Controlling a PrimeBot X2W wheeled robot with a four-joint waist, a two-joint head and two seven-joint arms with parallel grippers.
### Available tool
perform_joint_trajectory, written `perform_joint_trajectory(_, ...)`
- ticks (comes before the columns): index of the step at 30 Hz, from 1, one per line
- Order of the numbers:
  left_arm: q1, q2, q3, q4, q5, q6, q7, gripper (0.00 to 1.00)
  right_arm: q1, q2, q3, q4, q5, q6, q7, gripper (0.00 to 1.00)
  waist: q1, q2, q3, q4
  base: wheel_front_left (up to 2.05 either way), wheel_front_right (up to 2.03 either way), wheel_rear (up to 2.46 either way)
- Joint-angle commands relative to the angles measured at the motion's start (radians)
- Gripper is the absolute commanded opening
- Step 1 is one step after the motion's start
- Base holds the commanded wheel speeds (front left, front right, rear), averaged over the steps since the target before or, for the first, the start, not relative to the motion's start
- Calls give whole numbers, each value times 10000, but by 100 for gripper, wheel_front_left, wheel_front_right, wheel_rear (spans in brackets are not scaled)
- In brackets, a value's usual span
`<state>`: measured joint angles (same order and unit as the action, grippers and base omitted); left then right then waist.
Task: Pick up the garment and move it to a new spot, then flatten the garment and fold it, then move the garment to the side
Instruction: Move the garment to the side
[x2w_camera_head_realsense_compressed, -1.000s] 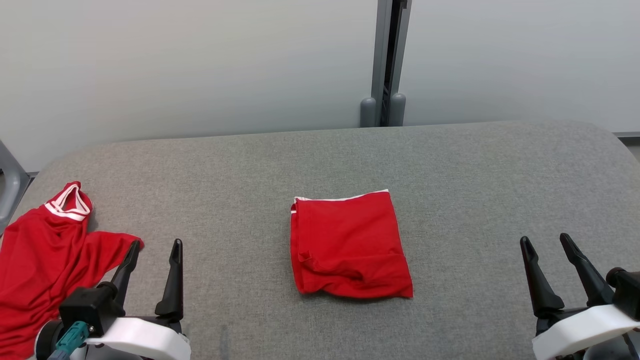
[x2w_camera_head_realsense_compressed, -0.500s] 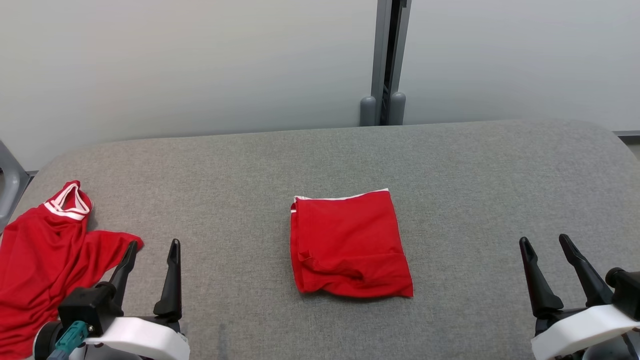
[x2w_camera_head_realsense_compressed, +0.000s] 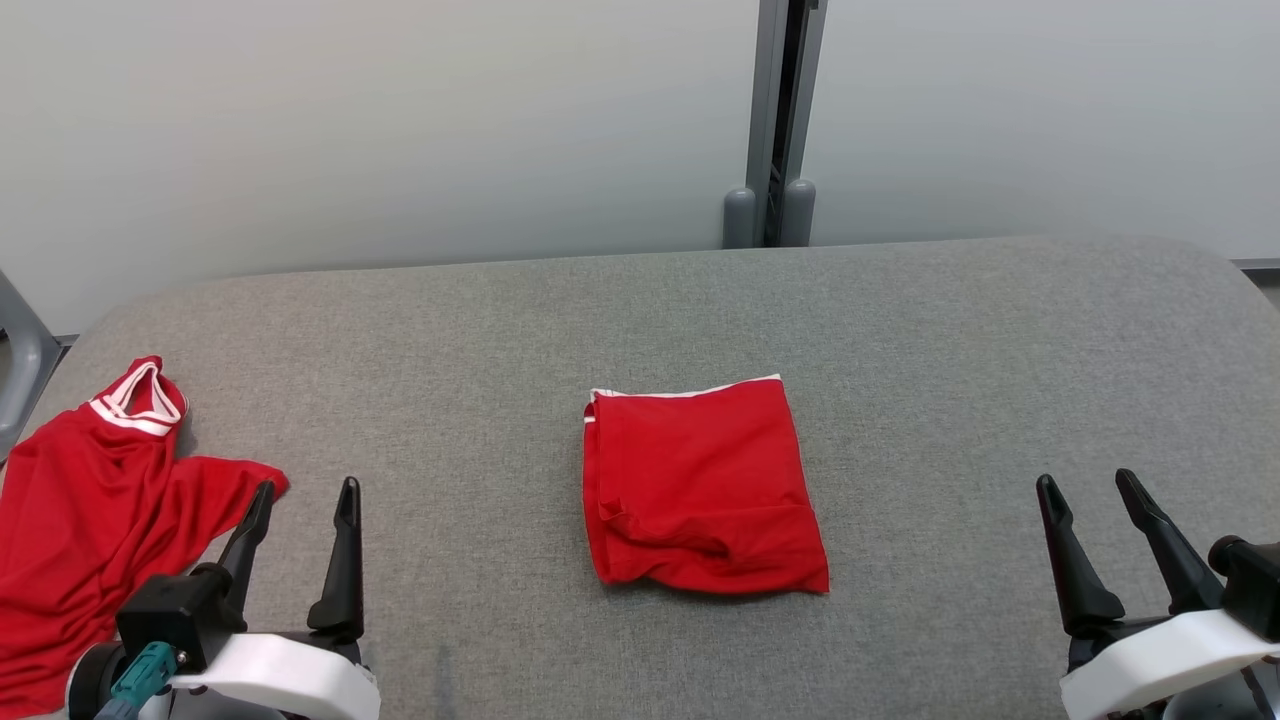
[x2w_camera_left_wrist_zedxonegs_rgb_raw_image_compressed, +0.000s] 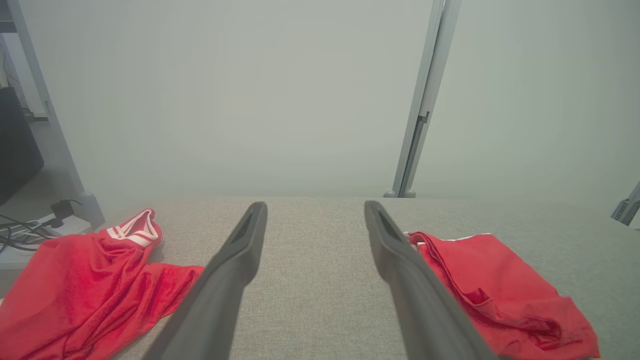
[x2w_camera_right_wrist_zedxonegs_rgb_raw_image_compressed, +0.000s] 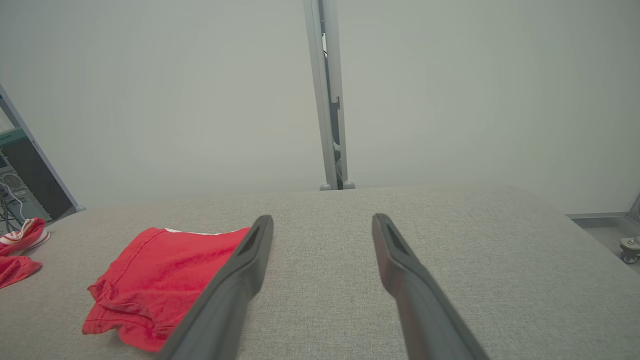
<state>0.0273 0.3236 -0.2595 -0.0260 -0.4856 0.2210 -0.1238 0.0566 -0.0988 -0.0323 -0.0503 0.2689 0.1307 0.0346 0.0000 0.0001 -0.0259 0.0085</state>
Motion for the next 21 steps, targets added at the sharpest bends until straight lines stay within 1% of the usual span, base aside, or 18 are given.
perform_joint_trajectory(1, -81, 47, 4, -44, -42, 35, -11, 100, -10, -31, -35, 7, -2, 1, -20, 100, 0, -1, 5, 3, 0, 0, 0)
perform_joint_trajectory(7, -148, 70, -28, -77, -59, 57, -12, 100, -39, -12, -43, 34, 44, 1, -40, 100, 0, -1, 45, 41, 0, 0, 0)
perform_joint_trajectory(10, -274, 46, -67, -92, -69, -2, 8, 100, 5, -13, -148, -18, 36, 1, -38, 100, 0, -1, 121, 202, 0, 0, 0)
perform_joint_trajectory(13, -475, 8, -126, -122, -60, -97, -40, 100, 52, -51, -262, -41, -14, 1, 59, 100, 0, -1, 260, 534, 0, 0, 0)
perform_joint_trajectory(17, -921, -86, -150, -206, -68, -179, -174, 100, -233, -123, -320, -76, -47, 1, 155, 100, 0, -1, 787, 1049, 0, 0, 0)
perform_joint_trajectory(21, -1441, -214, -177, -176, -106, -338, -414, 100, -691, -373, -248, 421, 57, 1, 220, 100, 0, -1, 1465, 1557, 0, 0, 0)
